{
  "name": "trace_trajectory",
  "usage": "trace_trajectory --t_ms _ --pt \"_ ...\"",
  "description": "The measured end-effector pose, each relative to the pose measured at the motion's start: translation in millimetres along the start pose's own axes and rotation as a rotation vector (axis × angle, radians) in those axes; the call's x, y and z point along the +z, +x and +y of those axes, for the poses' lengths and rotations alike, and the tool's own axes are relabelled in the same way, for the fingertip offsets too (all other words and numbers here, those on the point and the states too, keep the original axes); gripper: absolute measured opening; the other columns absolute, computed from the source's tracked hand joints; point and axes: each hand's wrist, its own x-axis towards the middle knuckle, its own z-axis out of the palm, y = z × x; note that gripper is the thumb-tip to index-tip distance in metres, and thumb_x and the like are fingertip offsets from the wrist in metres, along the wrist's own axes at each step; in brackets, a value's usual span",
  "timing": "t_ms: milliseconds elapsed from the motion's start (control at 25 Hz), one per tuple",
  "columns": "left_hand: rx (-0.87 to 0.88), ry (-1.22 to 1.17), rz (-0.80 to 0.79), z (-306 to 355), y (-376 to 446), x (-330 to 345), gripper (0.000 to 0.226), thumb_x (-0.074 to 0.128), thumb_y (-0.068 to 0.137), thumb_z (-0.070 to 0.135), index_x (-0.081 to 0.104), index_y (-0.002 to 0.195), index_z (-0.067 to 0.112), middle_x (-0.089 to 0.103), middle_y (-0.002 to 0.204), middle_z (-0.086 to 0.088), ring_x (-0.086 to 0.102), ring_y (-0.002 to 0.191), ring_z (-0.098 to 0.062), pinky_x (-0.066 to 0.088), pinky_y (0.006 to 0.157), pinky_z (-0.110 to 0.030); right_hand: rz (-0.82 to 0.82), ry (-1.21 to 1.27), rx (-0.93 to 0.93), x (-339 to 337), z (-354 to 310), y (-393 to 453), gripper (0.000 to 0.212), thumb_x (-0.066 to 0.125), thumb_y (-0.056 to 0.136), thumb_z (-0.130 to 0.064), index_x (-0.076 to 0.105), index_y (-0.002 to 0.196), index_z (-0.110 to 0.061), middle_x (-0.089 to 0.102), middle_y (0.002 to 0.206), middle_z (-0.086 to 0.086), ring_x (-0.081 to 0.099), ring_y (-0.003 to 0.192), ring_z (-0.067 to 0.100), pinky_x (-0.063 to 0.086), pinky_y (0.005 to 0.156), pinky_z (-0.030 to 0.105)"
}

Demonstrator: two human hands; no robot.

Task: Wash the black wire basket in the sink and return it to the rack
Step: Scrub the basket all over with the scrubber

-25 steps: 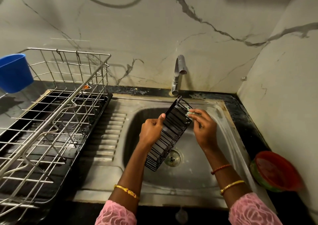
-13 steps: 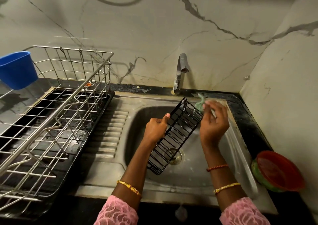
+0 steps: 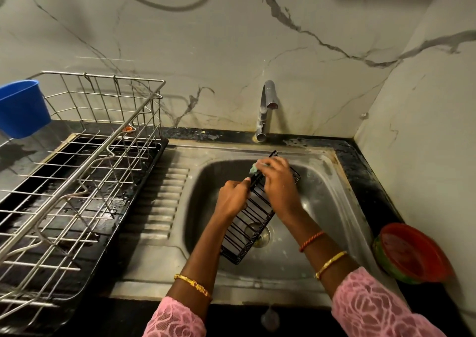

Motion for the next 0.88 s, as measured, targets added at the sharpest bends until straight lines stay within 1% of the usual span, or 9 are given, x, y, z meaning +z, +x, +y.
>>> trace_trajectory --t_ms 80,200,360,520,600,680,720,800,880 --pt "-0.01 -0.068 -0.017 1 -1 1 0.043 0.036 0.099 0.036 0.052 0.065 0.015 0.051 0.061 -0.001 0.043 0.055 -0.014 0.037 0.056 -0.027 0.058 -0.047 0.126 -10 9 18 0.034 0.051 0.087 0.007 0.064 0.116 -0.007 0.061 0.118 0.008 0.045 0.114 0.024 0.044 0.098 0.033" --pt "0.009 -0.061 -0.027 2 0 -2 0.067 0.016 0.098 0.057 0.051 0.058 0.016 0.051 0.057 -0.002 0.044 0.053 -0.015 0.039 0.062 -0.03 0.071 0.023 0.199 -17 8 29 0.033 0.046 0.09 0.006 0.063 0.115 -0.007 0.06 0.12 0.007 0.045 0.115 0.021 0.04 0.099 0.024" --pt "-0.003 -0.18 -0.149 8 -2 -8 0.083 -0.005 0.087 0.07 0.046 0.054 0.015 0.045 0.047 0.004 0.04 0.043 -0.008 0.036 0.052 -0.023 -0.127 0.018 -0.044 2 -18 -10 0.038 0.051 0.083 0.01 0.063 0.115 -0.005 0.058 0.118 0.008 0.046 0.114 0.023 0.045 0.096 0.032" --pt "0.003 -0.236 -0.226 13 -5 -10 0.086 -0.007 0.087 0.069 0.056 0.067 0.015 0.048 0.055 0.0 0.04 0.045 -0.008 0.035 0.042 -0.016 -0.153 -0.053 -0.007 3 -10 8 0.031 0.051 0.088 -0.005 0.061 0.117 -0.01 0.058 0.119 0.006 0.041 0.117 0.022 0.035 0.099 0.034" --pt "0.024 -0.231 -0.251 21 -7 -14 0.086 -0.007 0.089 0.067 0.06 0.075 0.015 0.051 0.06 -0.004 0.045 0.047 -0.01 0.039 0.044 -0.018 -0.171 -0.17 -0.02 -5 4 30 0.026 0.046 0.093 -0.014 0.062 0.114 -0.017 0.06 0.119 0.001 0.04 0.122 0.02 0.022 0.104 0.04" --pt "0.027 -0.187 -0.32 31 -6 -19 0.087 -0.007 0.089 0.067 0.06 0.071 0.014 0.053 0.062 -0.006 0.049 0.052 -0.011 0.043 0.051 -0.02 -0.305 -0.158 -0.038 -7 17 41 0.021 0.042 0.094 -0.018 0.059 0.106 -0.021 0.062 0.114 0.001 0.042 0.12 0.019 0.012 0.108 0.042" --pt "0.008 -0.155 -0.377 35 -5 -23 0.089 -0.006 0.089 0.068 0.06 0.072 0.012 0.055 0.064 -0.007 0.051 0.057 -0.012 0.043 0.058 -0.021 -0.385 -0.111 -0.016 -6 23 43 0.019 0.041 0.094 -0.018 0.057 0.103 -0.022 0.06 0.11 0.003 0.042 0.119 0.021 0.012 0.108 0.042" --pt "-0.041 -0.111 -0.501 36 0 -30 0.088 0.002 0.087 0.073 0.062 0.091 0.008 0.063 0.079 -0.009 0.057 0.073 -0.017 0.042 0.069 -0.029 -0.45 0.014 0.063 -5 30 47 0.017 0.041 0.094 -0.017 0.056 0.102 -0.022 0.056 0.102 0.003 0.036 0.118 0.025 0.021 0.099 0.038" --pt "-0.052 -0.121 -0.606 34 2 -41 0.072 0.014 0.09 0.071 0.059 0.113 0.02 0.069 0.105 -0.009 0.063 0.092 -0.027 0.048 0.077 -0.035 -0.425 0.138 0.126 -5 33 55 0.016 0.044 0.094 -0.016 0.058 0.099 -0.022 0.053 0.099 0.0 0.035 0.114 0.024 0.028 0.093 0.037"
